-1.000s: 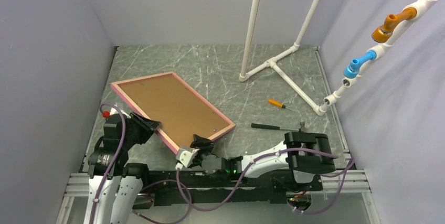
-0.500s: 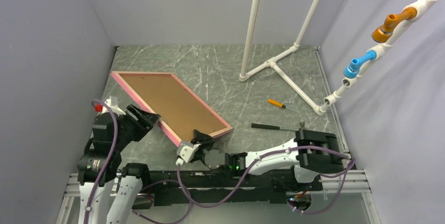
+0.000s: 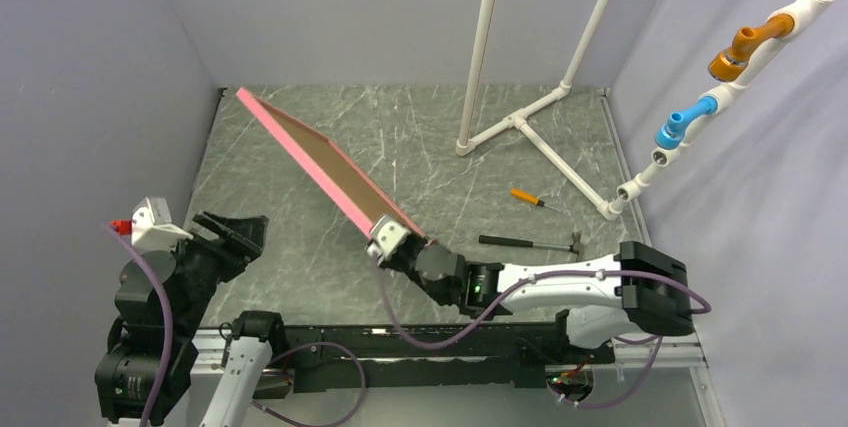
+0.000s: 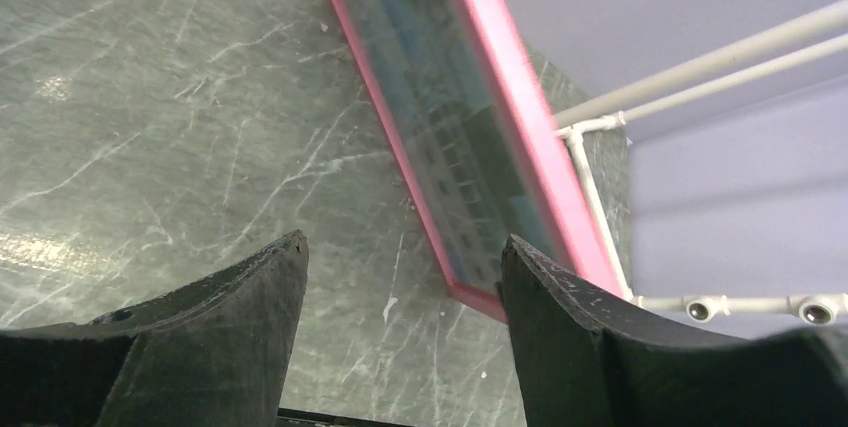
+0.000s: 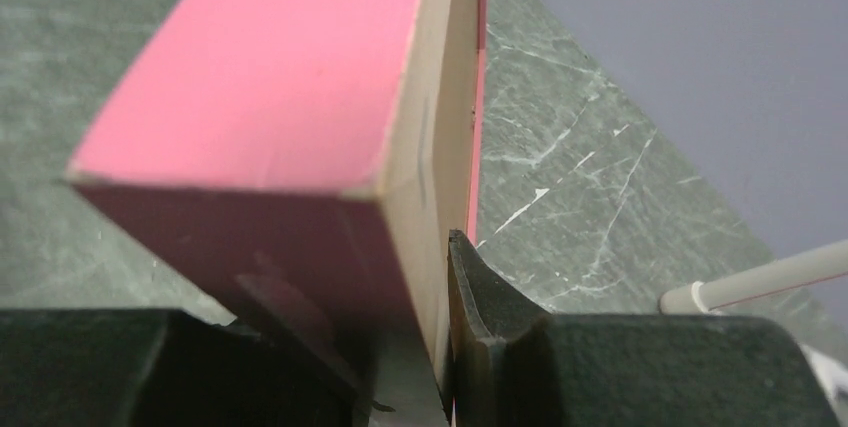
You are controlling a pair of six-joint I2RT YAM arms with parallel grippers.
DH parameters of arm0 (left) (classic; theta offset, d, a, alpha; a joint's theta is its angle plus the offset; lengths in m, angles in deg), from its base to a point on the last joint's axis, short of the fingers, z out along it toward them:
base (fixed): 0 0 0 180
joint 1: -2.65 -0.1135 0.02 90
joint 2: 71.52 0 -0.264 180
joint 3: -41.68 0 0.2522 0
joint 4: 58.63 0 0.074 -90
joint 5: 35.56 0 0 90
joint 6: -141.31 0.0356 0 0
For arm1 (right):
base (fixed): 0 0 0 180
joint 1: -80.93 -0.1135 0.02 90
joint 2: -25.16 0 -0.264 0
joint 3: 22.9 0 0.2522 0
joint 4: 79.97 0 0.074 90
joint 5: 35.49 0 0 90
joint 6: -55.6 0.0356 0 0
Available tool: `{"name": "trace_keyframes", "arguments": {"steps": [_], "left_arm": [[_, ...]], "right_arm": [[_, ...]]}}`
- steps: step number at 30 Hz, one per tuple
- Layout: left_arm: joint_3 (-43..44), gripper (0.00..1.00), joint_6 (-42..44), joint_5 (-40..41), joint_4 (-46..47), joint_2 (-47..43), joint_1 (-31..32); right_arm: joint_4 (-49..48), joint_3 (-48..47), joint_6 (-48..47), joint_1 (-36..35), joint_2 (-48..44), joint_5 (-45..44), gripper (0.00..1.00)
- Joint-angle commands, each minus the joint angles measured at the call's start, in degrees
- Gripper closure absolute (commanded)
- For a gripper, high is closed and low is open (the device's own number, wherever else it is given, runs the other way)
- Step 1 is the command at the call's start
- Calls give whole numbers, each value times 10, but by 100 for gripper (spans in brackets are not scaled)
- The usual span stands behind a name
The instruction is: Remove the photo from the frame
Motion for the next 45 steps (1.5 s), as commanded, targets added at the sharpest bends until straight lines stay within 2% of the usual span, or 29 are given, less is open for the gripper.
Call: {"name": "trace_keyframes", "arguments": {"steps": [1,5,10,13,16,27,36,45], "left_arm": [[1,27,15,24,-17,-11,1],[-21,27,8,7,-11,-14,1],[-46,28,1,-7,-2,-17,1],[-57,28,-2,-11,1,-21,1],[-66,28,-4,-12,1,-25,1],[-79,28,-6,-11,4,-32,1],[-71,28,-2,-6,-14,-40,1],[-67,28,-3,-6,-19,-43,1]], "right_arm": [[10,20,254,54,-40,82,100],[12,36,320,95,-64,103,100],[29,46,354,104,-82,57,100],[30,64,380,113,-105,59,100],[26,82,403,128,-124,106,100],[-13,130,356,201,-156,285,100],[-22,115,345,266,-141,431,100],[-29,85,367,310,-88,567,100]]}}
